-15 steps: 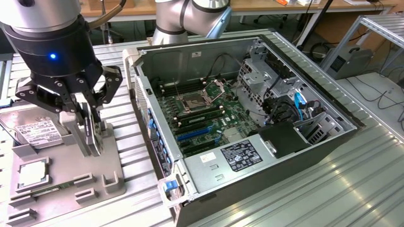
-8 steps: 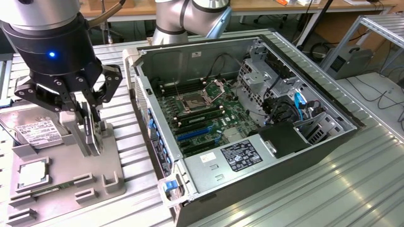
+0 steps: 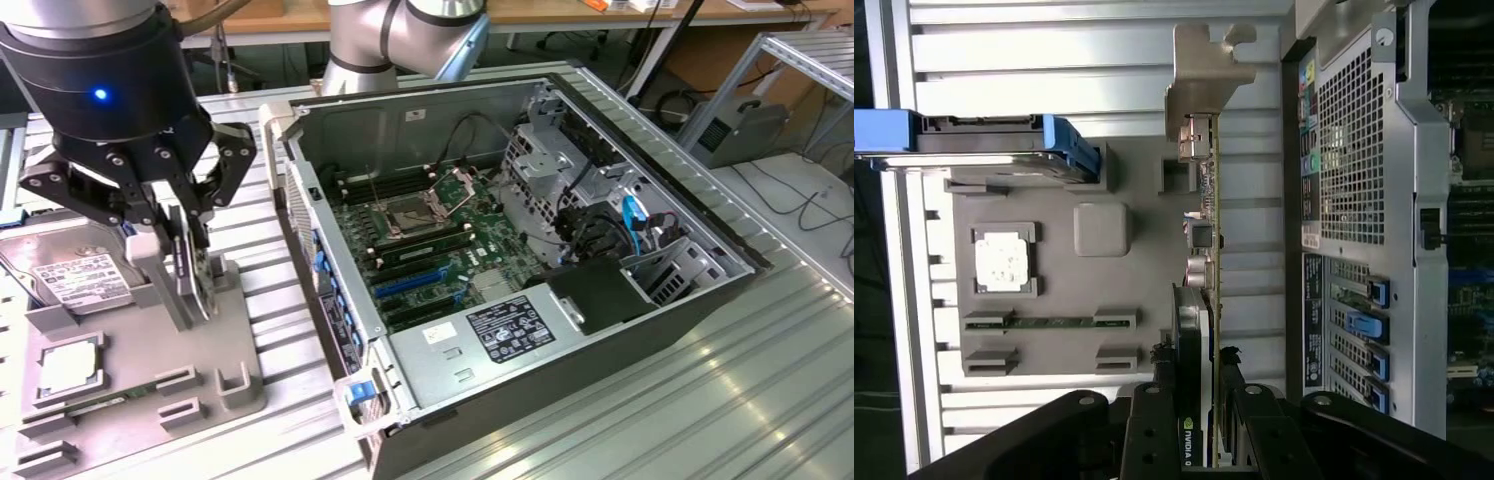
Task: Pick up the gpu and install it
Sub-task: 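Pick up the gpu and move the gpu toward the slot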
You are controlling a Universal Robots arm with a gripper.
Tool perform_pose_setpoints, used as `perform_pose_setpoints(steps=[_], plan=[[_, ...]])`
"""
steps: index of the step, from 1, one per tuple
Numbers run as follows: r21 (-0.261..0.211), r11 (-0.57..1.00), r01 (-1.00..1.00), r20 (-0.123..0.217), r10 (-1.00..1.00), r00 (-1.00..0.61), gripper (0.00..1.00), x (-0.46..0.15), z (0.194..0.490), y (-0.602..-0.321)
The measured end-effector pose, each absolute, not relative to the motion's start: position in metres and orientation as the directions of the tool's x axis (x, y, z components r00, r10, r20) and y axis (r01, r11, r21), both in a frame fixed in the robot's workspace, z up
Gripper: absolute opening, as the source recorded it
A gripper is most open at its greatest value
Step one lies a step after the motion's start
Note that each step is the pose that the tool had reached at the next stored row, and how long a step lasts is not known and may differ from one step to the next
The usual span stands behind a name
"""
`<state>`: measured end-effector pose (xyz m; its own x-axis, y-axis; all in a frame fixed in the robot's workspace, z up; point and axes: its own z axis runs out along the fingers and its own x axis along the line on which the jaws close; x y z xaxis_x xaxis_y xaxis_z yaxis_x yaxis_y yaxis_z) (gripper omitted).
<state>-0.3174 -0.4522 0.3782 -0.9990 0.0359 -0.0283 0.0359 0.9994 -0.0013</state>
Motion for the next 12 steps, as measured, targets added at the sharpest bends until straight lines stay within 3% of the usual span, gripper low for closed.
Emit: perform_pose_setpoints(steps=[12], plan=[[-0.001, 0.999, 0.036, -0.028, 0.036, -0.999, 0.27, -0.3174, 0.3836, -0.4522]])
